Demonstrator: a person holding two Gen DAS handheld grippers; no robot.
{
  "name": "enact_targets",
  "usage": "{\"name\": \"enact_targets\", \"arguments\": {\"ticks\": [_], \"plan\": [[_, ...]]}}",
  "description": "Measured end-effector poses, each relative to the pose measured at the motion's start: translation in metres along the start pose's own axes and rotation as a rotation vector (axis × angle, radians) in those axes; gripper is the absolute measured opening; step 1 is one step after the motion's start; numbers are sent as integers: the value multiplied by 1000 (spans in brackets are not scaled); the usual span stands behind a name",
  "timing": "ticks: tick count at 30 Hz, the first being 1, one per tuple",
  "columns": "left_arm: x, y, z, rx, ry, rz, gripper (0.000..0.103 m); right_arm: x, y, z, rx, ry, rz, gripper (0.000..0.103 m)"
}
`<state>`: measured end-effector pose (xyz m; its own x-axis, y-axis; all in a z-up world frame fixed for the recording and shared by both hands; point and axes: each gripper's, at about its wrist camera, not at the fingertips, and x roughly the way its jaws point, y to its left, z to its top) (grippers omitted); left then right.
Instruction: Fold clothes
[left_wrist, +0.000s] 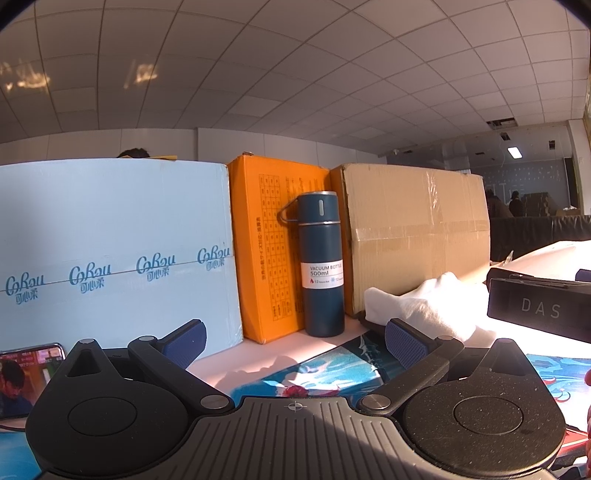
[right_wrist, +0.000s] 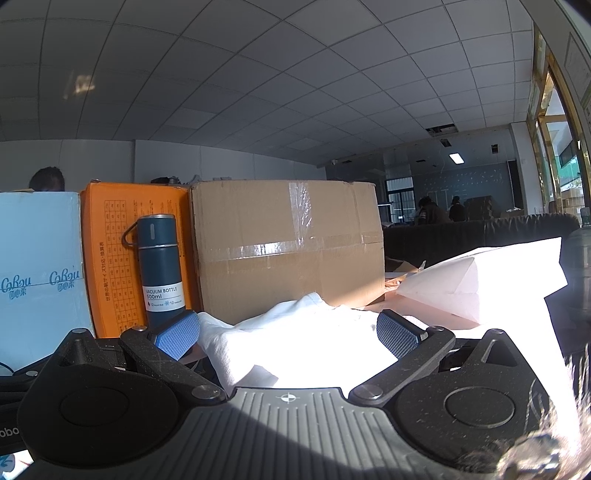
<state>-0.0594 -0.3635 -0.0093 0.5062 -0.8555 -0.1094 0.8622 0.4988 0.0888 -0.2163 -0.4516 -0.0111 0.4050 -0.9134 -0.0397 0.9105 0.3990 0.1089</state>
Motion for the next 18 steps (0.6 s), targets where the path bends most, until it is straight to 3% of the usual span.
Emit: {"name": "enact_targets", "arguments": {"ticks": [3, 7, 18], "plan": [[5, 2, 0, -3, 44, 17, 103, 3, 0, 0, 11, 44, 10, 103], [14, 4, -1, -3, 114, 47, 103, 7, 5, -2, 24, 135, -61, 103], [39, 20, -10, -35, 305, 100, 103, 31, 25, -20, 44, 448, -38, 103]]}}
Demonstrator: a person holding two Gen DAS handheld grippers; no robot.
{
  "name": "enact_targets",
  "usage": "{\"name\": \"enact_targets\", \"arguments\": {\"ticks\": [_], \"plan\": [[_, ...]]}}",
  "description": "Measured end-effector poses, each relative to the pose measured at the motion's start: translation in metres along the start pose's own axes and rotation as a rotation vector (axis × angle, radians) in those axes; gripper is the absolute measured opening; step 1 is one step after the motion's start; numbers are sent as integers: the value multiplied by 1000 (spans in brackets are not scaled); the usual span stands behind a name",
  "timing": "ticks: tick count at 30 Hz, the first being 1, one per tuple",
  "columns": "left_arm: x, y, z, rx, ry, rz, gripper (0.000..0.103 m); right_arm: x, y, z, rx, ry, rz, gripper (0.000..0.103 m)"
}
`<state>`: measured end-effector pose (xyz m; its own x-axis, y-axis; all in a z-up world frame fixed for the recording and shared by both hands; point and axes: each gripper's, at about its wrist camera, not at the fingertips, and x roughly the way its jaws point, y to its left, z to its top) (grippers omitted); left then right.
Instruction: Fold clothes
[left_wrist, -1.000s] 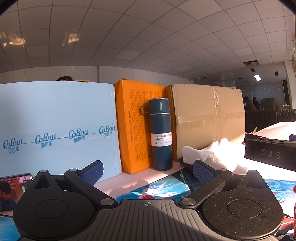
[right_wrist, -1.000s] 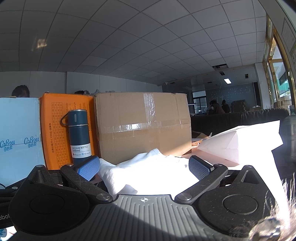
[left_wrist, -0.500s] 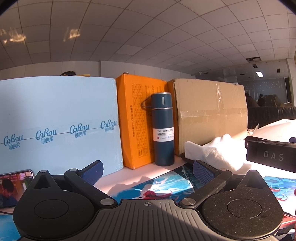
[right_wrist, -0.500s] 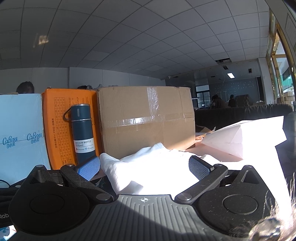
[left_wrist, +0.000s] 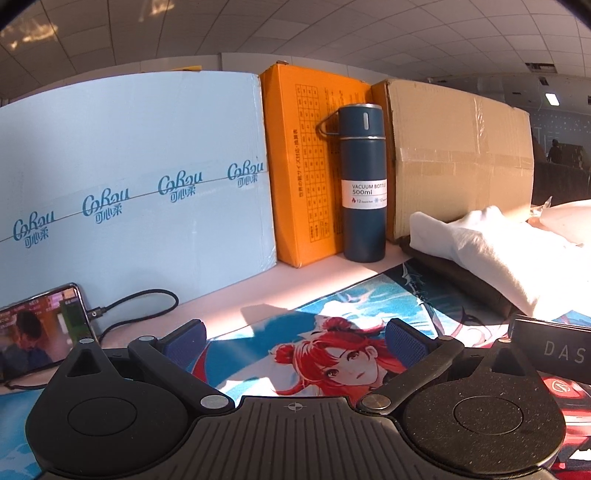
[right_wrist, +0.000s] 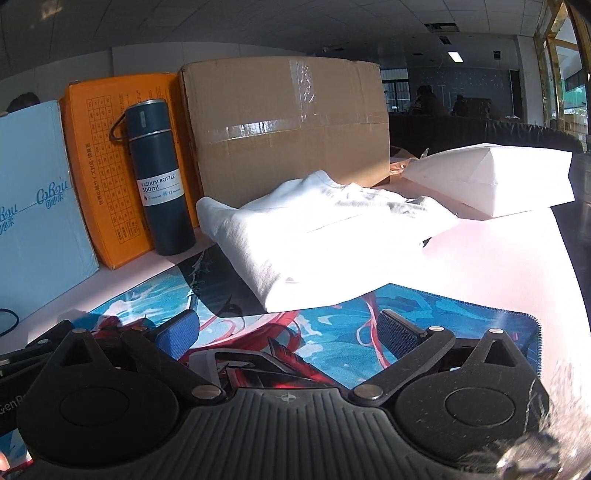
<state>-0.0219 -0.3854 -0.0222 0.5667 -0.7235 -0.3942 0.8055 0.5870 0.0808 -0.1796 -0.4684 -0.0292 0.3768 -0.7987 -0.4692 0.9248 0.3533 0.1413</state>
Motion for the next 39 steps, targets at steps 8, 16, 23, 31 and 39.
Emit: {"name": "enact_targets", "arguments": {"ticks": [8, 16, 23, 31, 39], "plan": [[21, 15, -2, -55, 141, 25, 103, 16, 17, -7, -58, 140, -7, 103], [43, 23, -7, -55, 272, -30, 103, 23, 31, -5, -114, 173, -65, 103], [47, 29, -6, -41, 278, -69, 103, 35, 40, -1, -115, 178, -83, 103], [47, 26, -6, -41, 276, -60, 103, 35, 39, -1, -113, 176, -79, 103], [47, 26, -6, -42, 277, -62, 103, 35, 40, -1, -114, 175, -80, 103]]}}
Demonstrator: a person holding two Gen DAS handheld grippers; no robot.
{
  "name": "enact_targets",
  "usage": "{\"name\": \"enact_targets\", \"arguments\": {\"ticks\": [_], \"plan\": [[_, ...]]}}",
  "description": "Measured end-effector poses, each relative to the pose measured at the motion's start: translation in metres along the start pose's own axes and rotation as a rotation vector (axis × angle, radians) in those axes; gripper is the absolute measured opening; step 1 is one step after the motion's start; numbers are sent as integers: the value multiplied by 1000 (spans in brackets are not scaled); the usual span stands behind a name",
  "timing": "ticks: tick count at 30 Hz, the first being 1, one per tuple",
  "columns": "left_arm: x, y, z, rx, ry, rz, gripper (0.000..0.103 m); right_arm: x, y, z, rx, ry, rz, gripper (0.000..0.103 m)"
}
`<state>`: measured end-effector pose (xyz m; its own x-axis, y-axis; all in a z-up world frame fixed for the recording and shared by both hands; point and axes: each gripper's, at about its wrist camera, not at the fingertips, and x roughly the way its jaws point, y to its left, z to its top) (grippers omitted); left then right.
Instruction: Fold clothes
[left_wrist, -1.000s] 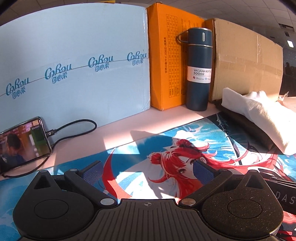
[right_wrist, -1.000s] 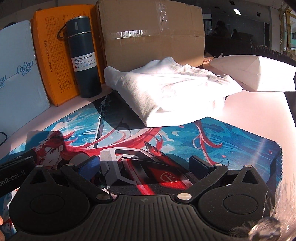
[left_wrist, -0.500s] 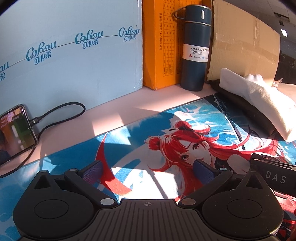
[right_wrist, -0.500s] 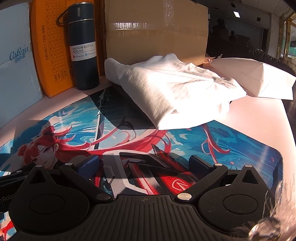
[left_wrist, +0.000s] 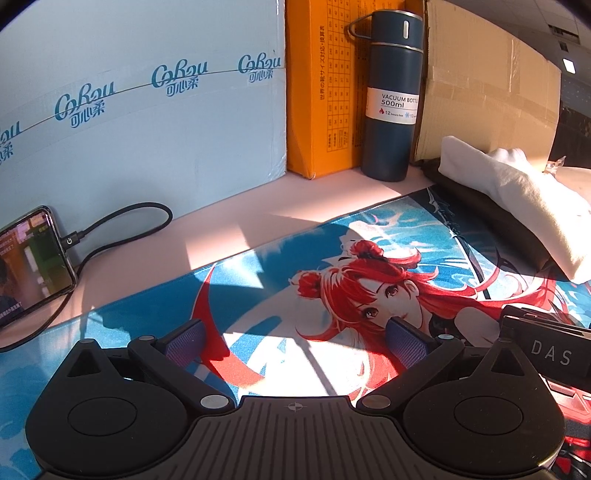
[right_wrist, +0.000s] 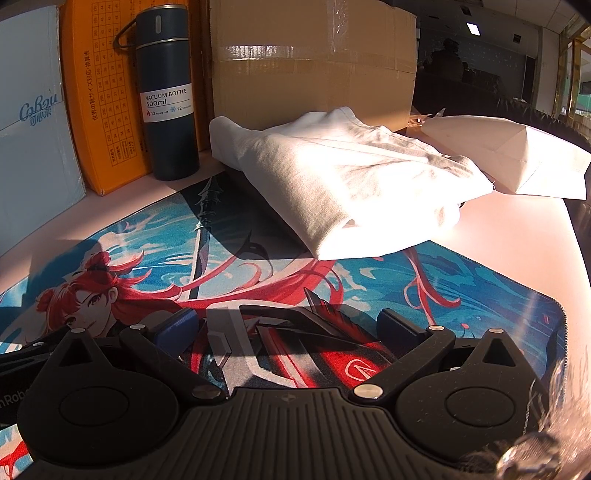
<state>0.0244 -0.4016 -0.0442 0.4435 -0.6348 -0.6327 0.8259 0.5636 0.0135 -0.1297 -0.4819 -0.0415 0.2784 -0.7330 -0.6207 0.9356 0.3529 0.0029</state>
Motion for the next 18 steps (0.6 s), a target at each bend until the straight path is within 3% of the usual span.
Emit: {"name": "enact_targets", "arguments": {"ticks": [18], "plan": [[1, 2, 0, -1, 2, -2, 103, 0, 0, 0, 0, 0, 0, 103]]}}
